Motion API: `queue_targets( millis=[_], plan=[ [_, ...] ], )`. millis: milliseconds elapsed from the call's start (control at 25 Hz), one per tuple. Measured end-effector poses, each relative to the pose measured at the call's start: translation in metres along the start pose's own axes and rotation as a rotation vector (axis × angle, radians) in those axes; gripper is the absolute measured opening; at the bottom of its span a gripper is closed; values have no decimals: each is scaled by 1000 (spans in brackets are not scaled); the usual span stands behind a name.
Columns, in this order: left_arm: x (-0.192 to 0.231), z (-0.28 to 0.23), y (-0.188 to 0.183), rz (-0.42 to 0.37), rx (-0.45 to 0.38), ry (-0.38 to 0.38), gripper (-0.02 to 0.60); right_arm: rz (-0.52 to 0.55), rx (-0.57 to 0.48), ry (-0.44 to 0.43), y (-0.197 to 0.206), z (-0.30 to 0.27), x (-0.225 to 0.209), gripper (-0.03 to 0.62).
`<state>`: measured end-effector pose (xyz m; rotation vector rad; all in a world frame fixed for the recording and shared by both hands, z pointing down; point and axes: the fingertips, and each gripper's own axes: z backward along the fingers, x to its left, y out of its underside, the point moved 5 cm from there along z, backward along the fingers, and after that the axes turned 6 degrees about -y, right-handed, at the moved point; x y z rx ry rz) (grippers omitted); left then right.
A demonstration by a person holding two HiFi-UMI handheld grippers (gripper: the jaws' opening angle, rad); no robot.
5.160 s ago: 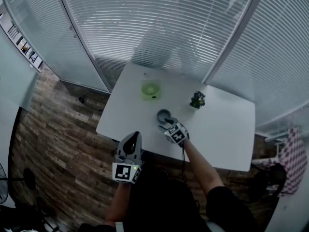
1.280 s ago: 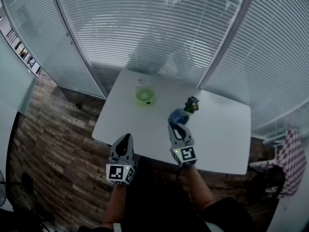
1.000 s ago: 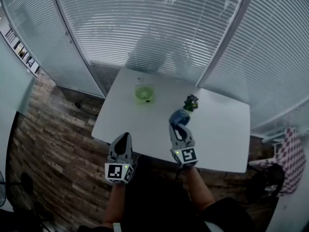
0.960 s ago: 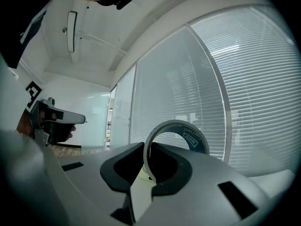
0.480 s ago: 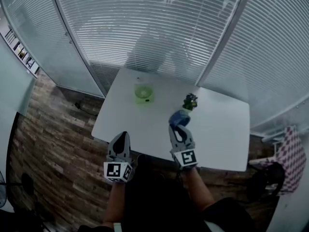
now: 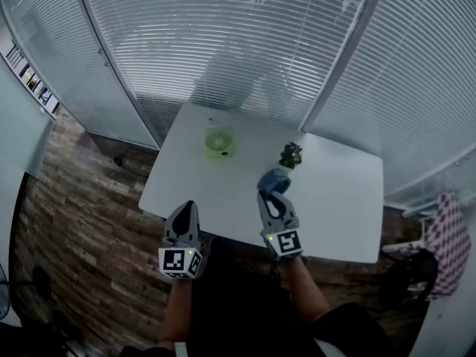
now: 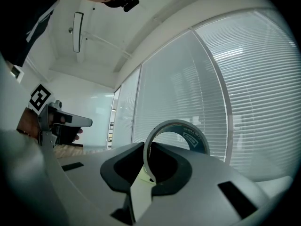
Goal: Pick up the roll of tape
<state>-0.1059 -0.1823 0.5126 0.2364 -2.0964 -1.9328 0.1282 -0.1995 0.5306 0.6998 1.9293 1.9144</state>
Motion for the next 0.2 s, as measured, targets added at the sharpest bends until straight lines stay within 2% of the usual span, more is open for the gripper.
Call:
queue_targets(
  millis=[200],
  plan=[
    [-4,-1,0,-1,0,6,6,6,11,-19,0,1,3,41]
  ],
)
